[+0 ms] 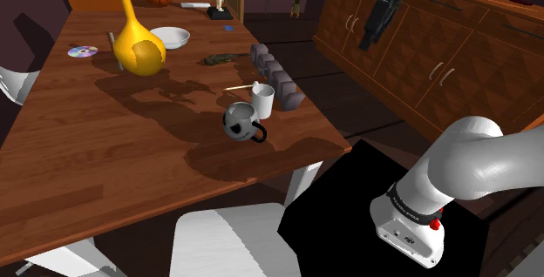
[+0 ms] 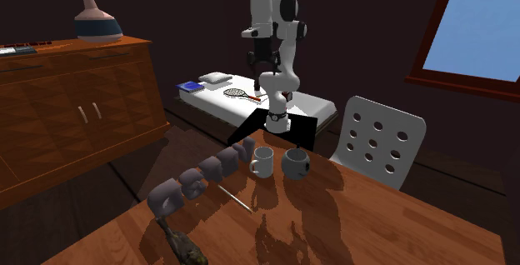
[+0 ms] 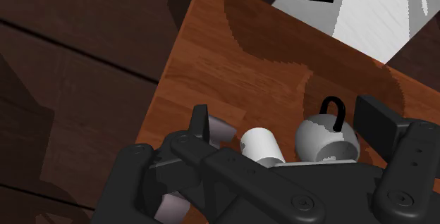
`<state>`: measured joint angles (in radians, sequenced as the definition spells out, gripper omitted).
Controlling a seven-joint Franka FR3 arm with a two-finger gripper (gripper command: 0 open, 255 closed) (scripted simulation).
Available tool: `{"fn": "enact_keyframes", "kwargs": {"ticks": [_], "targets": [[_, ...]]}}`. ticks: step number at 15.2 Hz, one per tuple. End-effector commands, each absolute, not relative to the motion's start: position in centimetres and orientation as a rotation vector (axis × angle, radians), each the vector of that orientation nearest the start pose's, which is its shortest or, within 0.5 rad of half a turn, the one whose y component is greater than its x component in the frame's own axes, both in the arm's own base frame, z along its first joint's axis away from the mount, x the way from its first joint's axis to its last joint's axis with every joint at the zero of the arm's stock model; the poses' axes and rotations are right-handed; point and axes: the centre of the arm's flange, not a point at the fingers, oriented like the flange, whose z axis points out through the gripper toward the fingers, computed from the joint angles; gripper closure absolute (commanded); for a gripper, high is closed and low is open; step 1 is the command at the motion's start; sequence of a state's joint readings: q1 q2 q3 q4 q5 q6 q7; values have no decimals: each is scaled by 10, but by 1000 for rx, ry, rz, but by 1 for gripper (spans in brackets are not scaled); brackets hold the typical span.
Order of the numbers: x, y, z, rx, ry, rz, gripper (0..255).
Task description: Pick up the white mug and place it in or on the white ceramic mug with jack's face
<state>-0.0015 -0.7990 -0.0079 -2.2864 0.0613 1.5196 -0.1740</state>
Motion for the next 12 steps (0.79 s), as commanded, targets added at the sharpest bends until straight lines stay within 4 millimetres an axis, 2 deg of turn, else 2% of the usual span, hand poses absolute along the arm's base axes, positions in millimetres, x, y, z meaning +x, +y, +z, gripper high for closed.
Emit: {"fn": "enact_keyframes", "kwargs": {"ticks": [1,12], "targets": [[298,3,623,-3066,-263,-59,0],[411,34,531,-3096,-244,-17,0]]}}
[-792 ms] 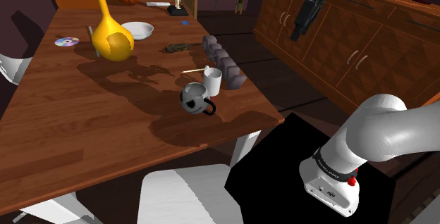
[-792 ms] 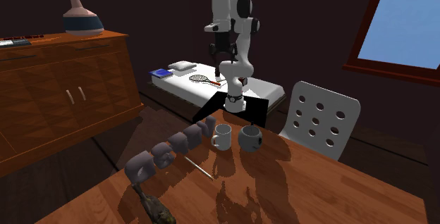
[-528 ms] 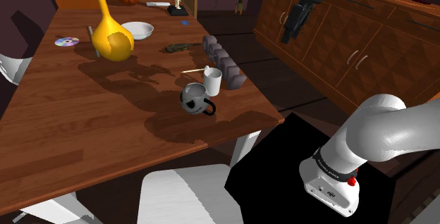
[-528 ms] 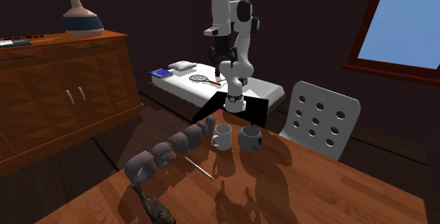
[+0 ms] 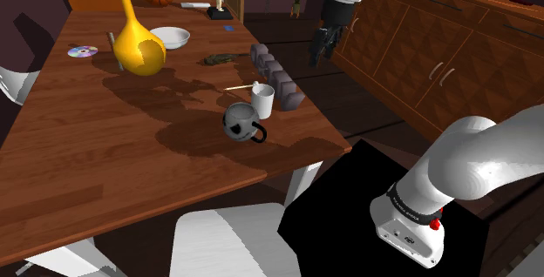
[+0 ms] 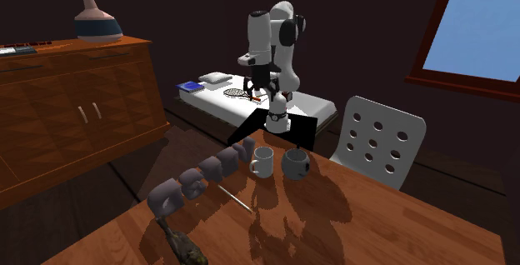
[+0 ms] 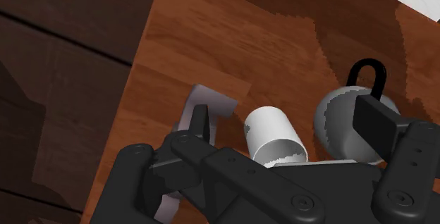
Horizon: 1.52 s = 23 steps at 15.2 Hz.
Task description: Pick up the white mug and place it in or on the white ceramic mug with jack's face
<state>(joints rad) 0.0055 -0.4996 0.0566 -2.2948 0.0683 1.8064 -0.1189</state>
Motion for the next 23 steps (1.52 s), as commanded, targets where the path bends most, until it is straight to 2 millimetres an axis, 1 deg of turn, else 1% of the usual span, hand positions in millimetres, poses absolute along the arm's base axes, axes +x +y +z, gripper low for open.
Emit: {"fn": "enact_keyframes", "kwargs": {"ticks": [1,15,23], "targets": [[421,37,522,-3098,-242,-13,0],[560,70,401,-3134,-218,40,0],[559,70,361,-3134,-218,40,0]]}}
